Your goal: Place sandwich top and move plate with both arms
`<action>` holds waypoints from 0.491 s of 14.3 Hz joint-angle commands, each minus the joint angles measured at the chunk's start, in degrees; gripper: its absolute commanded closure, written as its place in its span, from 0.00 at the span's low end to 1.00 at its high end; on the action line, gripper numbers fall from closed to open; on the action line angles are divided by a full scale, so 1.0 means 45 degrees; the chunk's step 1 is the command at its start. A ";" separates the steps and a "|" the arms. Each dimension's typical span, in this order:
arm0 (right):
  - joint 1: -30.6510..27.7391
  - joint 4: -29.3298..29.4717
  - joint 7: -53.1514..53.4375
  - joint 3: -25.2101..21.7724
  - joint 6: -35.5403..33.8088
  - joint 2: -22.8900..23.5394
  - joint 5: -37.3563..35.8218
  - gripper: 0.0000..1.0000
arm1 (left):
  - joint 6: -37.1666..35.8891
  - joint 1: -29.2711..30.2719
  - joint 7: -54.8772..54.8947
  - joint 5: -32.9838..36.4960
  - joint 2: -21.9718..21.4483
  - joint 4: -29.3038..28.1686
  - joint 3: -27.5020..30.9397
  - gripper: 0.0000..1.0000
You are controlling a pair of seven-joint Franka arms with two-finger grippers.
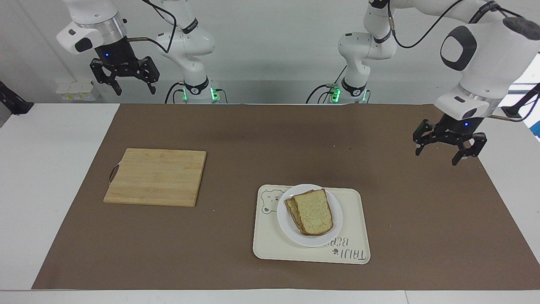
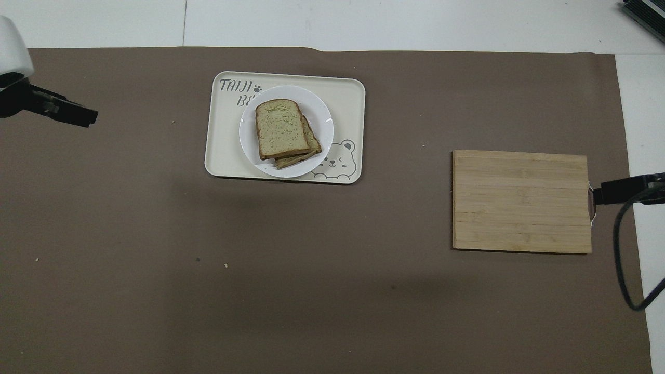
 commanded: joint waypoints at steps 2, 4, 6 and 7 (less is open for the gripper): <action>-0.0117 -0.0091 -0.0267 0.0037 0.0177 -0.0042 0.0002 0.00 | -0.2428 0.0037 -0.0213 0.0397 -0.0205 0.1493 0.0338 0.00; -0.0117 -0.0091 -0.0267 0.0037 0.0176 -0.0042 0.0002 0.00 | -0.3250 0.0037 -0.0233 0.0416 -0.0906 0.1475 0.0338 0.00; -0.0117 -0.0091 -0.0267 0.0037 0.0196 -0.0042 0.0002 0.00 | -0.4207 0.0037 -0.0271 0.0397 -0.1590 0.1437 0.0338 0.00; -0.0117 -0.0091 -0.0267 0.0037 0.0177 -0.0042 0.0002 0.00 | -0.4714 0.0037 -0.0484 0.0397 -0.1883 0.1398 0.0338 0.00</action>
